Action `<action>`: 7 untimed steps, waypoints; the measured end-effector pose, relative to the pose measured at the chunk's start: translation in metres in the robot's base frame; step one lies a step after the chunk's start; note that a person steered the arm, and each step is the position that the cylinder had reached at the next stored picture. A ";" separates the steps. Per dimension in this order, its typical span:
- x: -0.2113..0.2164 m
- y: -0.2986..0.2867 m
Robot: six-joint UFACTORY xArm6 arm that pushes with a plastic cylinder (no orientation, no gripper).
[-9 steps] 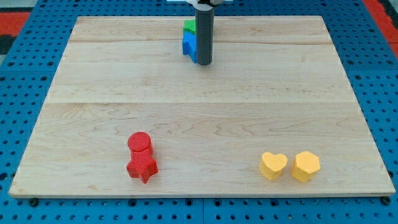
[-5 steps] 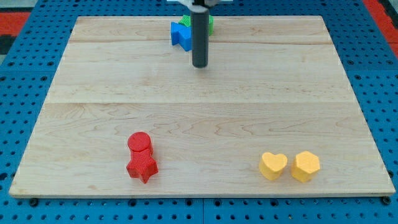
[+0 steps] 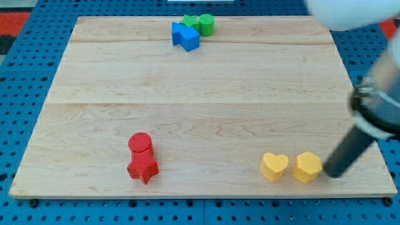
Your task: Place the yellow blocks to the bottom center of the board
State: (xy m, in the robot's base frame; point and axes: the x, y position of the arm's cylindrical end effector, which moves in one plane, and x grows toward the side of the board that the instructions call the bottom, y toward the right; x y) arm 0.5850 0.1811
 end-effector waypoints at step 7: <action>0.010 -0.161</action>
